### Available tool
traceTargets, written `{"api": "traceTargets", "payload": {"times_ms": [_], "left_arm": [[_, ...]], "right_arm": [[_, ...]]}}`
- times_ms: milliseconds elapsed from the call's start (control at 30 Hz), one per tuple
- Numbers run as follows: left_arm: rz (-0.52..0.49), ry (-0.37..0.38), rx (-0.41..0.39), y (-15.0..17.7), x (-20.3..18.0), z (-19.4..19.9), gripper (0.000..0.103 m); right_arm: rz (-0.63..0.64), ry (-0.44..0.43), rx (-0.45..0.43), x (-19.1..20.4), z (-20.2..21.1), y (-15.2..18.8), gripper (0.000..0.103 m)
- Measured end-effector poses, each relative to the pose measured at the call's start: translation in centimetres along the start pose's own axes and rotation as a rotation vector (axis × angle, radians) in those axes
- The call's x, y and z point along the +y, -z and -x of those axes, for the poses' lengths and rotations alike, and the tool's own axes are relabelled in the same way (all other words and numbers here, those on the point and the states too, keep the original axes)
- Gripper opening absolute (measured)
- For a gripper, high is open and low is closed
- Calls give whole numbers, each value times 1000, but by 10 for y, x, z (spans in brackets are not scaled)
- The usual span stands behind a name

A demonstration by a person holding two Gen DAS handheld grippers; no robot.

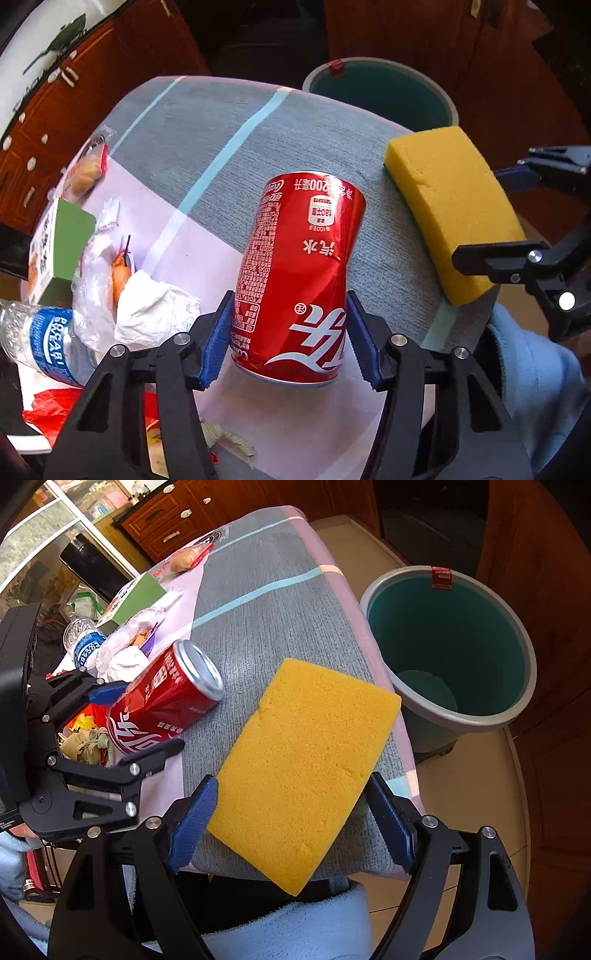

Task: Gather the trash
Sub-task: 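Grasp the red Coca-Cola can with the left tool while the right tool lifts the sponge, then carry sponge and can over the teal bin and open both tools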

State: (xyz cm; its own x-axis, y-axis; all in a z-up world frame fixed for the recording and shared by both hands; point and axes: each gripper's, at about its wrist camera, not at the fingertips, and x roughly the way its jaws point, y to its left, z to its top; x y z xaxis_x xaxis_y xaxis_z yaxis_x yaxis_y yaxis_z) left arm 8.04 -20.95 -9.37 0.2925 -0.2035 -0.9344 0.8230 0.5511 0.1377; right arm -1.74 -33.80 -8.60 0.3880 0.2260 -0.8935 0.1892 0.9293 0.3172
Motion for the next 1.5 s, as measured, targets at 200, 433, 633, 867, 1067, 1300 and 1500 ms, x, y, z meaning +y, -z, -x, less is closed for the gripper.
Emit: {"api": "traceTargets", "payload": {"times_ms": [200, 433, 633, 867, 1067, 1300, 1500], "left_arm": [[149, 67, 20, 2, 19, -2, 59], [164, 52, 29, -7, 17, -11, 67], [222, 36, -14, -8, 22, 2, 56], [269, 69, -67, -35, 29, 26, 56], [240, 106, -92, -78, 15, 25, 56], [196, 142, -87, -127, -3, 8, 56], [153, 177, -71, -159, -17, -11, 56]], "right_arm": [[-6, -13, 7, -1, -5, -7, 78], [-15, -20, 9, 0, -8, -15, 78], [-35, -25, -26, -7, 2, -21, 78], [-83, -24, -77, -30, 17, -38, 78], [-215, 38, -132, -100, 33, -63, 78], [-347, 62, -107, -158, 21, -89, 80], [-406, 75, -84, -177, 16, -93, 84]]}}
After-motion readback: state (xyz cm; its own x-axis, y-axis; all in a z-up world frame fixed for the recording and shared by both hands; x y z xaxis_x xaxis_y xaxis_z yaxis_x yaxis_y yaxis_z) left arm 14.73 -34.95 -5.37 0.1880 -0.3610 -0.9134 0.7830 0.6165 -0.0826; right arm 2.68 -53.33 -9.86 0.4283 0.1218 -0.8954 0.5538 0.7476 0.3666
